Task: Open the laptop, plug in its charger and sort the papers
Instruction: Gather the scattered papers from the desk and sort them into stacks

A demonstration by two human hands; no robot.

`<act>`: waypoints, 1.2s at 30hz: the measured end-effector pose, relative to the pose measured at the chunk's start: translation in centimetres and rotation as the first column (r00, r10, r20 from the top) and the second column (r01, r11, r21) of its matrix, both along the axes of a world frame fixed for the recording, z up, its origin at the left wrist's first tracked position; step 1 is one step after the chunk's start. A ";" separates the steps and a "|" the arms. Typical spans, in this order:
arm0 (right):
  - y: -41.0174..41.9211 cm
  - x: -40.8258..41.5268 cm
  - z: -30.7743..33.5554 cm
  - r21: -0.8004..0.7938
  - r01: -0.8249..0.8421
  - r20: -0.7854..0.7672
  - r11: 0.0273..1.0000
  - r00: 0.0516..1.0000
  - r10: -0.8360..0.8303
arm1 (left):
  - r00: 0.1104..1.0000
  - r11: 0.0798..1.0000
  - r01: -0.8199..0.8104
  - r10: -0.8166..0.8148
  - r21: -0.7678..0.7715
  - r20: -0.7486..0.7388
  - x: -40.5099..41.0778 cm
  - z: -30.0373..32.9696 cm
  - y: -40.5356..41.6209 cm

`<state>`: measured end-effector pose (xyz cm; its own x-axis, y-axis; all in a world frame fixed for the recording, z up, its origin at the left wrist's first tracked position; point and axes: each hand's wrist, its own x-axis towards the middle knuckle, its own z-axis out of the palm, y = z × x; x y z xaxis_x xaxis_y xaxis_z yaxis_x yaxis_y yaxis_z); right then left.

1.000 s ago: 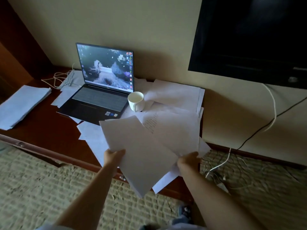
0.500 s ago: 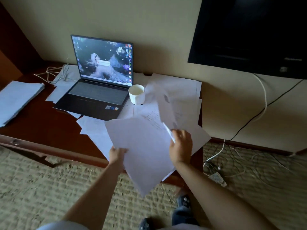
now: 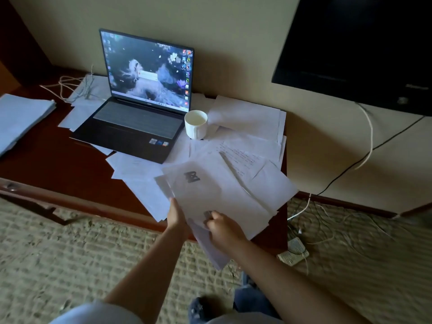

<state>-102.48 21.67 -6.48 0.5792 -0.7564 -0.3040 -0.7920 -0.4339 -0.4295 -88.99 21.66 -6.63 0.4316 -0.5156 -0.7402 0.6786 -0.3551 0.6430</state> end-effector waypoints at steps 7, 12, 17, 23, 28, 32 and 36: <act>-2.4 -2.1 0.5 0.267 -0.106 0.033 0.958 0.994 0.101 | 0.982 0.989 0.137 -0.143 0.054 0.124 0.2 0.0 -1.1; -5.2 -3.3 1.0 0.268 -0.101 0.098 0.958 0.992 0.077 | 0.941 0.978 0.159 -0.192 0.138 0.279 -0.8 0.1 -2.4; -6.0 -4.4 1.3 0.186 0.020 0.200 0.982 0.978 -0.057 | 0.964 0.986 0.123 -0.145 0.111 0.224 -1.8 -0.1 -3.6; -4.4 -4.4 1.2 0.238 -0.089 0.117 0.967 0.991 0.063 | 0.964 0.987 0.123 -0.145 0.108 0.224 -1.8 -0.3 -3.8; -3.8 -5.5 1.5 0.453 0.355 0.049 0.818 0.906 -0.420 | 0.947 0.985 0.154 -0.170 0.080 0.273 -1.8 -0.6 -3.6; -3.9 -5.9 0.8 0.511 0.512 0.117 0.690 0.754 -0.647 | 0.910 0.949 0.309 -0.316 0.067 0.267 -2.0 -0.7 -2.6; -3.5 -6.8 0.4 0.351 0.706 0.139 0.616 0.611 -0.779 | 0.865 0.940 0.335 -0.334 0.065 0.373 -1.6 -0.6 -1.2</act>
<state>-109.31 18.19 -6.08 -0.0709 -0.8818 -0.4662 -0.6360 0.4000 -0.6599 -90.60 20.48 -7.28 0.4766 -0.6799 -0.5572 0.2289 -0.5161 0.8254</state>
